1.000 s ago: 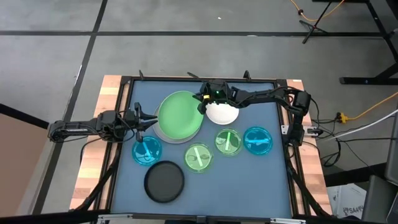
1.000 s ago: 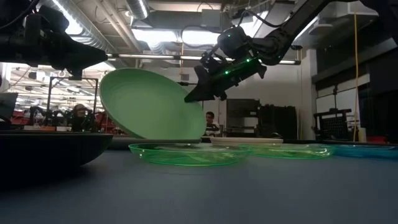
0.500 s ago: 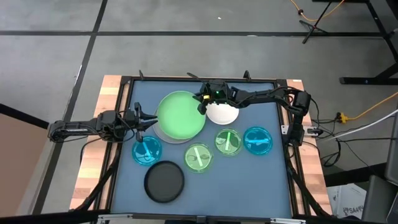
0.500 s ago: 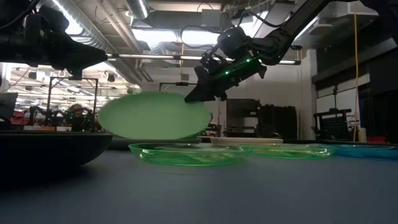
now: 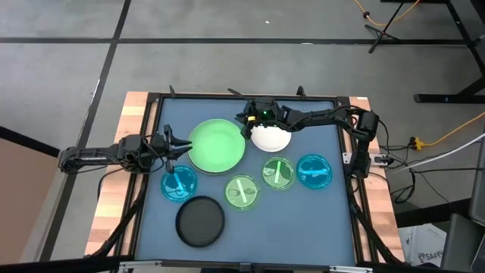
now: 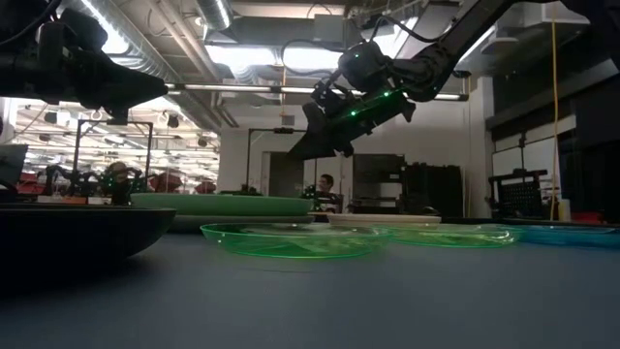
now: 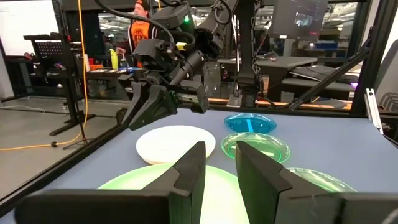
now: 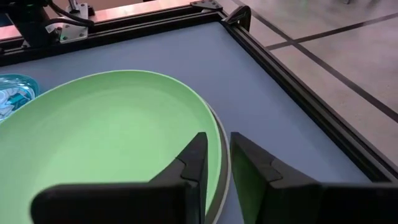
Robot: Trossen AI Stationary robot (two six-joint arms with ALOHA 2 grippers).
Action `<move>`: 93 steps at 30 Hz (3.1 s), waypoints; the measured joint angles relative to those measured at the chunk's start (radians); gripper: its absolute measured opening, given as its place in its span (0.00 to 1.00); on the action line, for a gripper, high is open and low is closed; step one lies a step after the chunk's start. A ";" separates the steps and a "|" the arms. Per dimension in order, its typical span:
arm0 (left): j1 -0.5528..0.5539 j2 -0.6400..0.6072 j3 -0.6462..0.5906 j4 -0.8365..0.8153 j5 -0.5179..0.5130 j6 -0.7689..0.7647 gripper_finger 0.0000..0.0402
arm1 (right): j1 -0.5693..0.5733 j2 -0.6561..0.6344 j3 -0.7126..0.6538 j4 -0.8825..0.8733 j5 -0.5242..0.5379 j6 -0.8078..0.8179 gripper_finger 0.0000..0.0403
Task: Stack plastic plates
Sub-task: Stack the black plate on top of the green plate
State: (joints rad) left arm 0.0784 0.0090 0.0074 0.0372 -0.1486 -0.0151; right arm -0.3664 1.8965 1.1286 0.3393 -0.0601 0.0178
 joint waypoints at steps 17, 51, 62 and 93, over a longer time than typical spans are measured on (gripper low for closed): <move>0.000 0.000 0.000 0.130 0.000 -0.027 0.20 | -0.002 0.000 0.000 -0.007 -0.051 -0.028 0.15; -0.011 0.522 0.307 0.201 0.072 -0.231 0.20 | -0.001 -0.404 0.000 -0.531 0.233 -0.536 0.15; -0.138 0.829 0.544 -0.062 0.103 -0.335 0.20 | -0.001 -0.400 0.000 -0.569 0.233 -0.549 0.15; -0.427 1.258 0.652 -0.372 0.237 -0.763 0.20 | -0.001 -0.399 0.000 -0.691 0.232 -0.551 0.15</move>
State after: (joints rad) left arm -0.3489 1.2667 0.6590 -0.3344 0.0889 -0.7784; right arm -0.3672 1.4971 1.1282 -0.3515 0.1723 -0.5335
